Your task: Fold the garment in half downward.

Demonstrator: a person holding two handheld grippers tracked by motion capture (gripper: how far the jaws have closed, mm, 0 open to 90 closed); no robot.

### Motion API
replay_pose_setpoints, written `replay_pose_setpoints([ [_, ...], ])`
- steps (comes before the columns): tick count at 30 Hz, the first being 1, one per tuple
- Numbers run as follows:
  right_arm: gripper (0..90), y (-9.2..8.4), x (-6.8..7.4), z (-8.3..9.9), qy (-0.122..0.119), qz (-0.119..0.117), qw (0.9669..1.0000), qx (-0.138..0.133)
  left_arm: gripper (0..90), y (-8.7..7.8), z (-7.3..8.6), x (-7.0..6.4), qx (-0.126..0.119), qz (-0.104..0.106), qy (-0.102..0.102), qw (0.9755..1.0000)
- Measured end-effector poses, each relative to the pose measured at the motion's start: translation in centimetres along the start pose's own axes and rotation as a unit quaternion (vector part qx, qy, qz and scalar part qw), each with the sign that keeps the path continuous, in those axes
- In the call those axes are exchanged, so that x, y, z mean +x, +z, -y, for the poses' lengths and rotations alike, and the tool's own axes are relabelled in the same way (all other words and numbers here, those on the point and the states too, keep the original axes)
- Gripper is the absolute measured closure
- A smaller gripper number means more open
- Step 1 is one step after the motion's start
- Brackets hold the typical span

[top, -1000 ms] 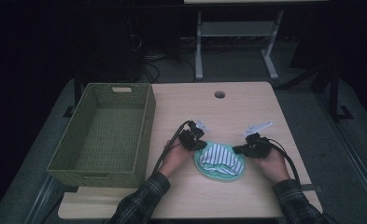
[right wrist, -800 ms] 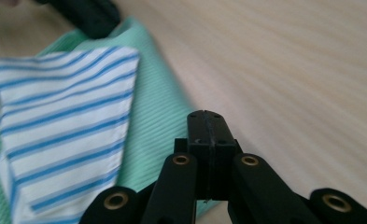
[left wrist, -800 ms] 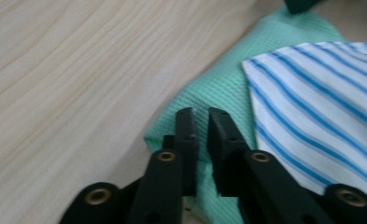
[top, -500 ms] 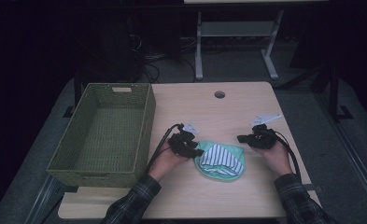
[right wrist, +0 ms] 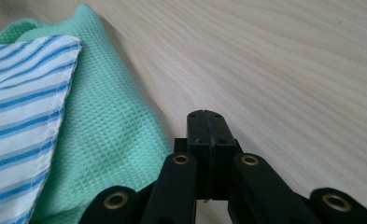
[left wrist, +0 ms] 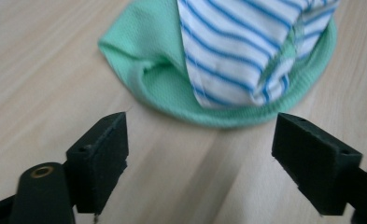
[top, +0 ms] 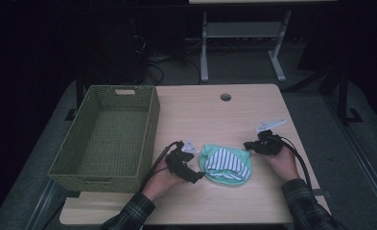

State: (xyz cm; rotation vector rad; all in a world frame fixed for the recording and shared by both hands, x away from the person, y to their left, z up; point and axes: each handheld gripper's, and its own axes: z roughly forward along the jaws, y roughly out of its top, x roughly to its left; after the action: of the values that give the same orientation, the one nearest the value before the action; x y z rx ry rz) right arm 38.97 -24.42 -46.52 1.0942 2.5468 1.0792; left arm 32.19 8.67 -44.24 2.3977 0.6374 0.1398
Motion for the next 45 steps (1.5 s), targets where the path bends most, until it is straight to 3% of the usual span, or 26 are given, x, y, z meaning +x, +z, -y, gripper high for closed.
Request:
replay_pose_setpoints([
  [6, 89.9, 0.1, 0.0, 0.2, 0.0, -0.006, 1.0, 0.004, 15.7, -0.1, 1.1, -0.5, 0.008, 0.0, 0.002, 1.0],
  [20, 89.9, -1.0, 0.8, 1.3, -0.006, -0.028, 0.9996, 0.009, 15.7, -0.1, 1.4, -0.5, 0.013, -0.004, 0.006, 0.9999],
  [32, 89.9, -1.8, 3.0, 2.4, -0.025, -0.041, 0.9987, 0.021, 15.8, -0.3, 1.4, -0.4, 0.011, -0.009, 0.002, 0.9999],
  [45, 89.8, -3.1, 6.0, 4.1, -0.028, -0.065, 0.9972, 0.025, 16.0, -0.4, 1.2, -0.6, 0.008, -0.009, 0.01, 0.9999],
])
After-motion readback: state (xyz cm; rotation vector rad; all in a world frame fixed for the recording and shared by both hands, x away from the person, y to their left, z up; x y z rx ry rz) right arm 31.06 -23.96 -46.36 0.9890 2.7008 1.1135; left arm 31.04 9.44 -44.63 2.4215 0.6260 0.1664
